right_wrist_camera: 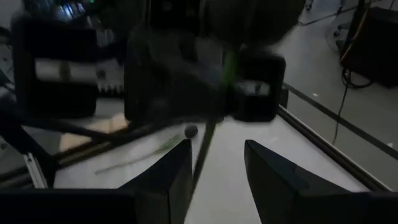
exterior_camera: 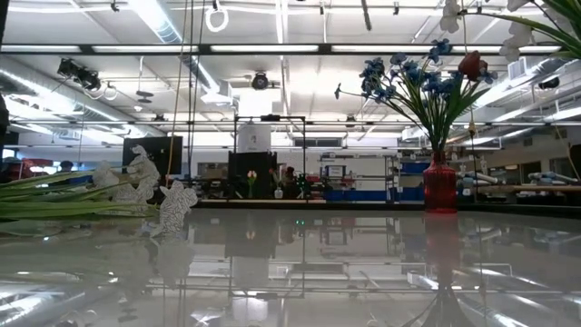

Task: Sort flowers into vase by color
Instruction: Put the right black flower into the green vase

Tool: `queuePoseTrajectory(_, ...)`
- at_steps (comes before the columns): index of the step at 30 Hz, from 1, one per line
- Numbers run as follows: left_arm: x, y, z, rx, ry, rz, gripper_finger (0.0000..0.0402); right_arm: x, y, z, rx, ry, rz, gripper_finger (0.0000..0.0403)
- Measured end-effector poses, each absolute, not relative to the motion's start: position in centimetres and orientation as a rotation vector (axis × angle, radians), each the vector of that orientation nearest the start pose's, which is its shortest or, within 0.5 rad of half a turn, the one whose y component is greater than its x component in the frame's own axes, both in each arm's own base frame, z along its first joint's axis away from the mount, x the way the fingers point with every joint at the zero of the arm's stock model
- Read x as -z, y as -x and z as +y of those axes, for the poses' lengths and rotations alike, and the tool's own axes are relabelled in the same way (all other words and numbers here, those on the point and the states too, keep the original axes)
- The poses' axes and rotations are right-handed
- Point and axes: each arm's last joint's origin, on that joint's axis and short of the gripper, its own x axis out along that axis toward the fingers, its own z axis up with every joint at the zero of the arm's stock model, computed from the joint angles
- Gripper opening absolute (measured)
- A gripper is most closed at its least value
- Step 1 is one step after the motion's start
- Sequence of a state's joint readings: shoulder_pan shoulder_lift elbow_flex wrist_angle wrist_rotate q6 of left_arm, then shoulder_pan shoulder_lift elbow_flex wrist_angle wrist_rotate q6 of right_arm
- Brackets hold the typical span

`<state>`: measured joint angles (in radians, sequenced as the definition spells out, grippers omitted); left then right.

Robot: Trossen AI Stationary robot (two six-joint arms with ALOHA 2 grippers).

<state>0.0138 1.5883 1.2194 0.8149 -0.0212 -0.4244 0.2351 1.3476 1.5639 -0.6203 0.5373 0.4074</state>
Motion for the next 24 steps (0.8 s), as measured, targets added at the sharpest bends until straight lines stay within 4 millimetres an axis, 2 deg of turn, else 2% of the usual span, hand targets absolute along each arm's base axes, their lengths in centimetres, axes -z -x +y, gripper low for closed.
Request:
queuePoseTrajectory(5, -37.7, -36.2, 0.3, 0.068, 0.419, -0.444, 0.0007, -43.7, -27.6, 4.9, 0.363, -0.262, 0.273, 0.0136)
queuePoseTrajectory(7, -37.6, -36.3, 0.3, 0.065, 0.424, -0.433, 0.0007, -43.5, -27.6, 4.9, 0.364, -0.268, 0.283, 0.0107)
queuePoseTrajectory(10, -37.5, -36.3, 0.3, 0.061, 0.426, -0.431, 0.0017, -43.5, -27.6, 4.9, 0.365, -0.277, 0.284, 0.0039)
queuePoseTrajectory(12, -37.5, -36.3, 0.4, 0.058, 0.426, -0.428, 0.0027, -43.5, -27.5, 4.9, 0.365, -0.274, 0.286, 0.0016)
queuePoseTrajectory(18, -37.4, -36.3, 0.8, 0.051, 0.423, -0.407, 0.0068, -43.5, -27.1, 4.9, 0.392, -0.277, 0.299, 0.0011)
queuePoseTrajectory(24, -38.4, -34.8, 1.8, 0.009, 0.389, -0.323, 0.0119, -43.9, -25.3, 5.4, 0.459, -0.240, 0.299, 0.0010)
